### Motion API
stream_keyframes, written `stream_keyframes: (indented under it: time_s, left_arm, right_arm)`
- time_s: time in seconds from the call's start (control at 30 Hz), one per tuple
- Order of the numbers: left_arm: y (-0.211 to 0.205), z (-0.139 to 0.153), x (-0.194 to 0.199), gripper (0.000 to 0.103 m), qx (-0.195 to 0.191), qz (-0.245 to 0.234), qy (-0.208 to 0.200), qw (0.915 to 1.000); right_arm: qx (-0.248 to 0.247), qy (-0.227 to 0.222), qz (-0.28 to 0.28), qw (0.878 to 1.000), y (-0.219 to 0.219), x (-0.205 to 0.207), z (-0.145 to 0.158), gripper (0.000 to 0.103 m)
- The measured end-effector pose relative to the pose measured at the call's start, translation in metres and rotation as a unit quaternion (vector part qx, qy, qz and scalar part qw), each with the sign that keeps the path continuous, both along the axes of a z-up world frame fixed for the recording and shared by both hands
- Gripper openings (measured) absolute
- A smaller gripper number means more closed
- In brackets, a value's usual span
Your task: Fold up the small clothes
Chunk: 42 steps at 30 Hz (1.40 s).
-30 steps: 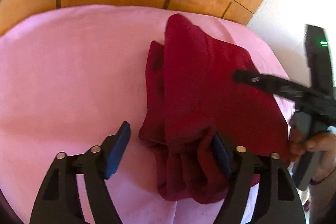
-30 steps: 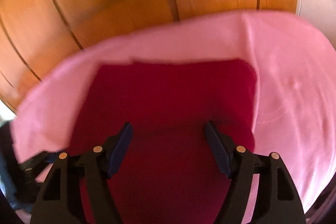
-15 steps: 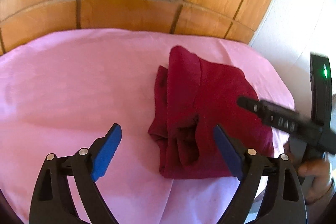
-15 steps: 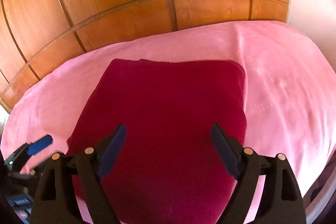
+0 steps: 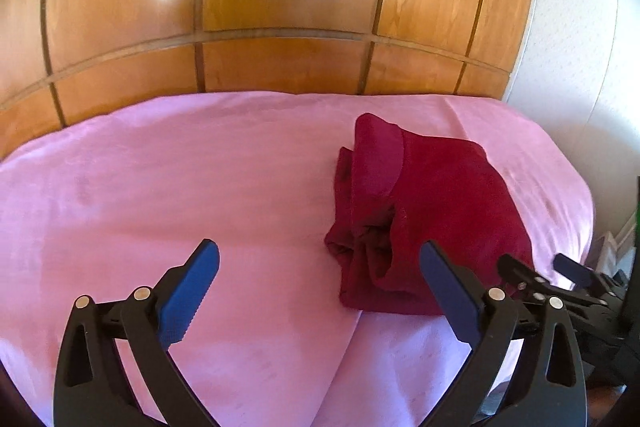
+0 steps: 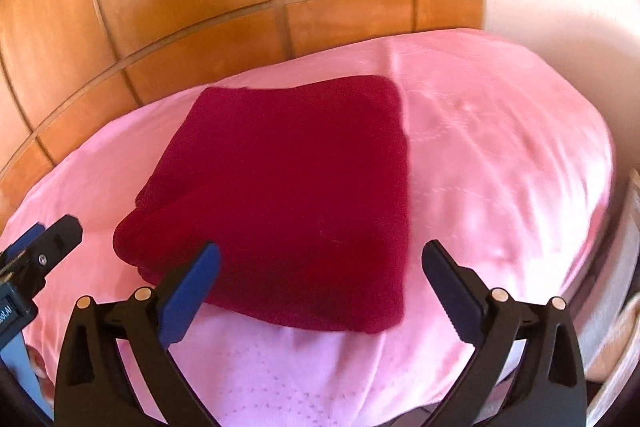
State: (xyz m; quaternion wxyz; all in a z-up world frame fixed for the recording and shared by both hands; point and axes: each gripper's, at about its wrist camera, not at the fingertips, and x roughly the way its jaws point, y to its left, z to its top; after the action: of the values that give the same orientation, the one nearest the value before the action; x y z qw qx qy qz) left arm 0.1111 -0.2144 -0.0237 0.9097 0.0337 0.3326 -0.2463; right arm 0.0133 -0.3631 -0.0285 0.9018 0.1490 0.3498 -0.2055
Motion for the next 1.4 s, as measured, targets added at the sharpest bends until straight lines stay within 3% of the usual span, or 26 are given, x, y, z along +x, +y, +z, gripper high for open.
stream_keyframes:
  time_s: [0.23,0.47,1.4]
  left_arm:
    - [0.005,0.005,-0.016,0.099,0.01,0.038,-0.019,0.9991]
    - [0.009,0.013,-0.028,0.099,0.026,0.072,-0.064,0.995]
    - [0.014,0.013,-0.029,0.099,0.031,0.088,-0.063,0.9936]
  right_arm:
    - [-0.059,-0.025,-0.013,0.998,0.02,-0.012,0.02,0.101]
    - [-0.055,-0.031,-0.025,0.998,0.022,-0.014,0.026,0.101]
    - [-0.065,-0.037,-0.02,0.997,0.031,-0.017,0.028,0.101]
